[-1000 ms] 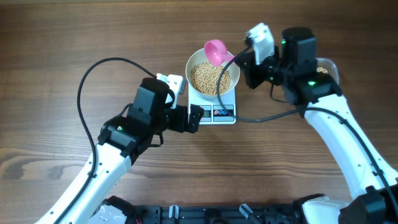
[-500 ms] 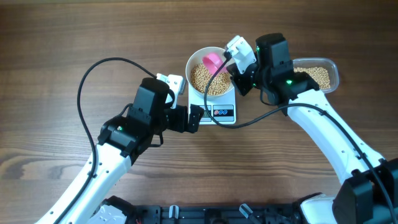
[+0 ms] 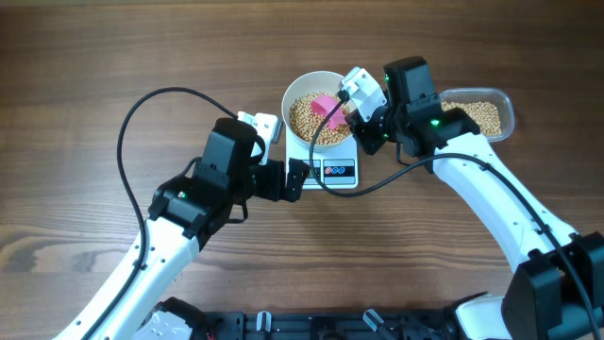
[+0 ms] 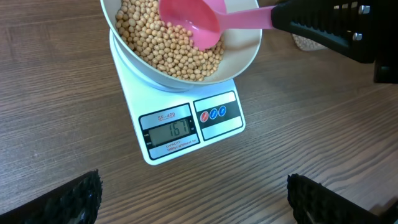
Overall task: Scoop item into bowl and weigh 150g on scale
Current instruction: 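Tip the scoop with the right gripper to pour soybeans into the bowl, then return the empty scoop with the right gripper to the soybean tub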
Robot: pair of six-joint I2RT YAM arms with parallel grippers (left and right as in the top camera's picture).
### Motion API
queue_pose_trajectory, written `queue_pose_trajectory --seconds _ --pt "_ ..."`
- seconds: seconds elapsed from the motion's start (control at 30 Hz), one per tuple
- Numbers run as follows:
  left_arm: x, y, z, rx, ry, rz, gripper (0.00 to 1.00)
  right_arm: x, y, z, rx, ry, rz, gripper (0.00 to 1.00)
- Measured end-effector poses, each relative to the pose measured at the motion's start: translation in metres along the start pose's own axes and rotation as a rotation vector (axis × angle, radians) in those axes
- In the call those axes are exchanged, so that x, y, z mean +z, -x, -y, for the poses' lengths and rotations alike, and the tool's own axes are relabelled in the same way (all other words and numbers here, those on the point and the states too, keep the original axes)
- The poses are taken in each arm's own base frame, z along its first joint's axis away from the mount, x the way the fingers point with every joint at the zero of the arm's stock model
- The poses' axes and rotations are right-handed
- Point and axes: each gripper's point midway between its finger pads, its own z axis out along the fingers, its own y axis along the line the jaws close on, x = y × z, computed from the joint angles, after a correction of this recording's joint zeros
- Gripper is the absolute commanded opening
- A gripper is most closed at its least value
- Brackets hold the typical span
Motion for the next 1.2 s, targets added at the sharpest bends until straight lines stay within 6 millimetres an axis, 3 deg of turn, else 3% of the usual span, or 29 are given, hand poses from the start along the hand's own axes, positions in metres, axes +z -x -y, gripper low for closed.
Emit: queue_pose_trajectory --seconds 0.2,0.47,0.8,1.03,1.2 --pt "0.0 0.0 0.0 0.0 0.0 0.0 1.0 0.0 0.004 -0.003 0.057 0.02 0.02 0.04" --pt "0.0 0.0 0.0 0.0 0.0 0.0 1.0 -0.004 0.035 0.014 0.181 -0.022 0.15 0.04" --pt "0.0 0.0 0.0 0.0 0.0 0.0 1.0 -0.027 0.03 0.047 0.48 0.033 0.214 0.04" --pt "0.0 0.0 0.0 0.0 0.0 0.0 1.0 -0.044 0.03 0.053 0.567 0.159 0.264 0.04" --pt "0.0 0.0 0.0 0.0 0.0 0.0 1.0 -0.066 0.025 0.075 0.633 0.167 0.314 0.04"
